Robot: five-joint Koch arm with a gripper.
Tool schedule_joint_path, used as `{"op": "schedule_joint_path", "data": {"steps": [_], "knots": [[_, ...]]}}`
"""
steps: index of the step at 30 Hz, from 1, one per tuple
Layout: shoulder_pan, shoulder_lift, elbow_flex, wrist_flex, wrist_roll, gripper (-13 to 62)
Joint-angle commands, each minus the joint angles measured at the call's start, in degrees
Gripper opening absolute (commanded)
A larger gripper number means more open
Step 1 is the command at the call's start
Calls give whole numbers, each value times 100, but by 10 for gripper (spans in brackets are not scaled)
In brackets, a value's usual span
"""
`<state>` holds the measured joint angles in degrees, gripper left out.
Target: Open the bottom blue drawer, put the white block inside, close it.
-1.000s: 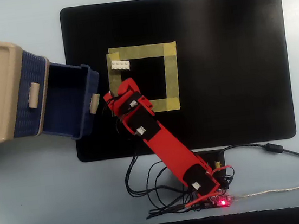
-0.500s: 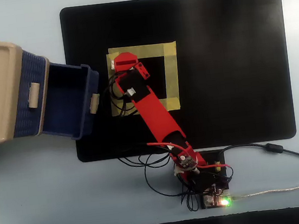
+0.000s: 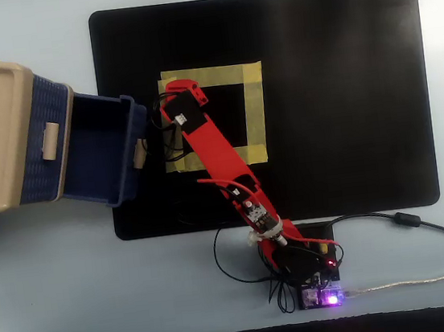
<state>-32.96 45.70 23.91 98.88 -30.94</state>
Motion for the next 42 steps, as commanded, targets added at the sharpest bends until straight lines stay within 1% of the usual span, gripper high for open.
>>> {"op": "schedule_joint_path", "data": {"steps": [1, 6, 15, 20, 23, 24, 25, 26, 27, 28, 29, 34, 37, 42], "knots": [[-105, 70, -281, 62, -255, 335], [-141, -158, -527, -9, -431, 335], [-149, -888, -1239, -18, -642, 336], [-149, -1143, -1362, -9, -694, 331], [-158, -1151, -1380, -18, -1028, 279], [-149, -1143, -1389, -18, -1134, 253], [-149, -1151, -1441, -18, -1266, 207], [-141, -1160, -1547, -44, -1433, 151], [-141, -1160, -1679, -88, -1644, 68], [-141, -1160, -1802, -211, -1802, -33], [-149, -1160, -1872, -343, -1916, -89], [-141, -1178, -1907, -501, -1942, -80], [-105, -1002, -1969, -448, -1951, -81], [-53, 431, -1960, -237, -2303, -81]]}}
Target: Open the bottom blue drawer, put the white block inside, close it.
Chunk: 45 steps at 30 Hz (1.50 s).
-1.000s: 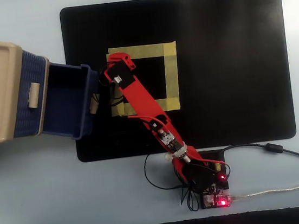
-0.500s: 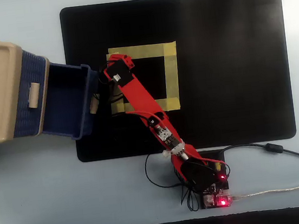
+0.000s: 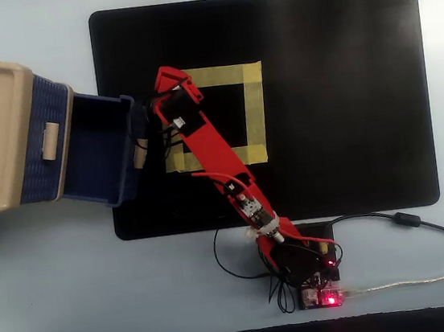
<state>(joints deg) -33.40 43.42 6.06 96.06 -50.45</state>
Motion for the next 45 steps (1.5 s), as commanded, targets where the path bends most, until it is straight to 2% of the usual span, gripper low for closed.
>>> {"op": "schedule_joint_path", "data": {"steps": [1, 3, 6, 10, 13, 16, 28, 29, 31, 33, 38, 41, 45], "knots": [[-9, 888, -167, 70, -615, -81], [-44, 1310, -185, 79, -1564, -81], [-290, 1819, -193, 70, -3709, -81], [-1635, 1898, -211, 0, -6583, -80], [-2180, 1705, -193, -255, -8121, -80], [-2276, 1485, -167, -308, -8921, -80], [-2496, 686, -193, -316, -9202, -63], [-2496, 659, -202, -316, -9220, -13], [-2522, 650, -211, -334, -9272, 210], [-2522, 668, -220, -352, -9422, 333], [-2452, 1415, -229, -211, -9694, 340], [-2109, 2153, -185, 870, -9624, 339], [-1424, 2224, 316, 2074, -8587, 339]]}}
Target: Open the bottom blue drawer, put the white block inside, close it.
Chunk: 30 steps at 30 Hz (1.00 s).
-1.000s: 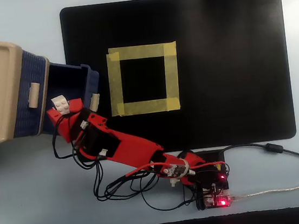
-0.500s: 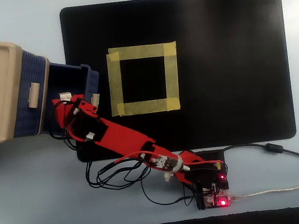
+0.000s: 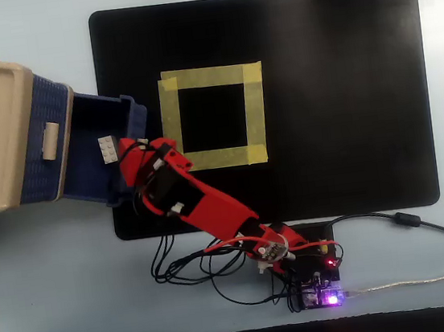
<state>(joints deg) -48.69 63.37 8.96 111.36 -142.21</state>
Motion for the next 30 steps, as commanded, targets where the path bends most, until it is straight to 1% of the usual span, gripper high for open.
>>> {"op": "schedule_joint_path", "data": {"steps": [1, 4, 7, 11, 14, 18, 20, 25, 27, 28, 30], "knots": [[141, 220, 316, 527, 738, 339], [97, 88, 1248, 272, 729, 340], [-18, -527, 1485, -255, 527, 341], [-633, -958, 1055, -1020, -62, 343], [-791, -1380, 624, -1749, -413, 343], [-1090, -2276, -114, -3296, -870, 345], [-1099, -2487, -413, -3656, -1020, 345], [-1107, -2522, -571, -3516, -1160, 345], [-1081, -2153, -642, -2487, -1151, 345], [-1020, -1819, -650, -1942, -1134, 344], [-642, -958, -615, -264, -993, 341]]}}
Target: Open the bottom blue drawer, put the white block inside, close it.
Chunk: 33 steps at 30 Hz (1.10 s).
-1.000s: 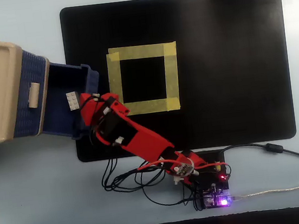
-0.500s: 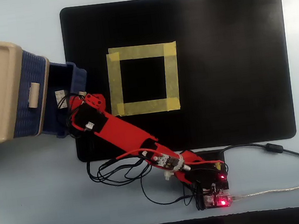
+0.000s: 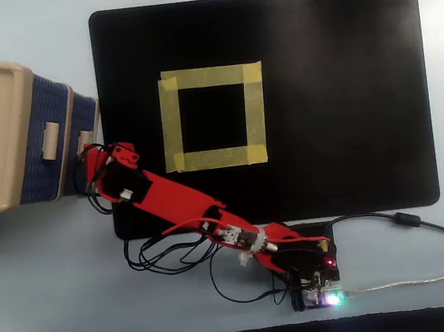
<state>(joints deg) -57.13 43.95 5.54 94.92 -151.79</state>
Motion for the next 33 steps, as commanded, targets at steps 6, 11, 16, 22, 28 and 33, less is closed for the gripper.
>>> {"op": "schedule_joint_path", "data": {"steps": [6, 11, 16, 22, 28, 33], "knots": [[2074, 3454, 1468, 2268, 2821, 340], [3489, 5221, 5159, 1934, 4808, 338], [3806, 6724, 8455, 633, 5704, 339], [4017, 8490, 11241, -413, 6135, 339], [4228, 9079, 13122, -387, 6100, 338], [4526, 9079, 13597, -158, 6100, 340]]}}
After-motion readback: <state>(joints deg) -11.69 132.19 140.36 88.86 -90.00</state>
